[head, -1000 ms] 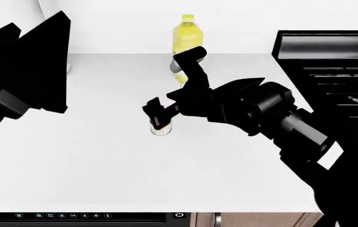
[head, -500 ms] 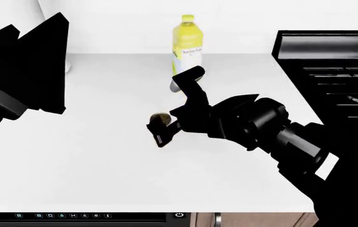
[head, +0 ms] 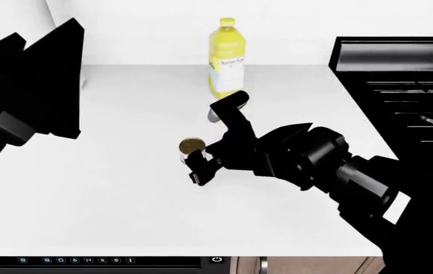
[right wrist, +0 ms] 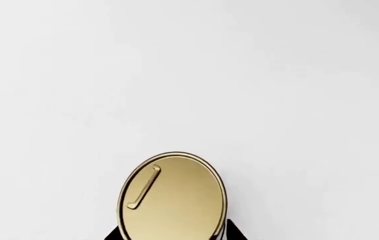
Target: Pick the cans from the counter and place them in their designated side in the cabinet.
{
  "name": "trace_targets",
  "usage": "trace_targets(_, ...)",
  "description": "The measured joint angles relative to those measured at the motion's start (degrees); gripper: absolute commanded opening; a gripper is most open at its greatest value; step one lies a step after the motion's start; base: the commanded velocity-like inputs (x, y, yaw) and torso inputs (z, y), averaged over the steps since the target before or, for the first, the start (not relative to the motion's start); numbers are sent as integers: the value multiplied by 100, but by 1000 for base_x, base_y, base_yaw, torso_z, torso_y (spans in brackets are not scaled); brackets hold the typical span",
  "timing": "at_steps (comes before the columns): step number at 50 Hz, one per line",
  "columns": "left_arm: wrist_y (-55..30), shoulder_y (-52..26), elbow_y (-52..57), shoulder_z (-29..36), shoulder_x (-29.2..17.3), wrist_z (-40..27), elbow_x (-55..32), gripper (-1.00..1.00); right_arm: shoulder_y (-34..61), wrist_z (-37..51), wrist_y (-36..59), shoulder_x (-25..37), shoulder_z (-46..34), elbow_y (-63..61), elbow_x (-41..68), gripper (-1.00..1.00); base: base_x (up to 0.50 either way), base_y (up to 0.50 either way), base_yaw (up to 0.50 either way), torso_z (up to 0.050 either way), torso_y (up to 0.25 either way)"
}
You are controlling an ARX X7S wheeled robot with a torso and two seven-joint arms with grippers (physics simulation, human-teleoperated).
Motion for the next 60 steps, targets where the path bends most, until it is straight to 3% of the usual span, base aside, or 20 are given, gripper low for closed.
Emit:
trace_targets(21,72,-203,5,122,-61,-84,-89,100,652,588,443,523,305,-757,518,-100,0,0,0,0,0)
trace_targets(45,17,-172,-81,252,56,26,167,100,2705,2112,1846,1701,1365,-2644,2289,-100,0,0,0,0,0)
trace_targets(55,43,-186,-120,265,62,0,217,100,3826,2013,2289,1693,1671,-2337,2511,-100,0,0,0,0,0)
trace_targets(60,64,-223,-136,280,73,2,226,100,4425,1544,2671,1358,2045,-1579,1877,-100,0,0,0,0,0)
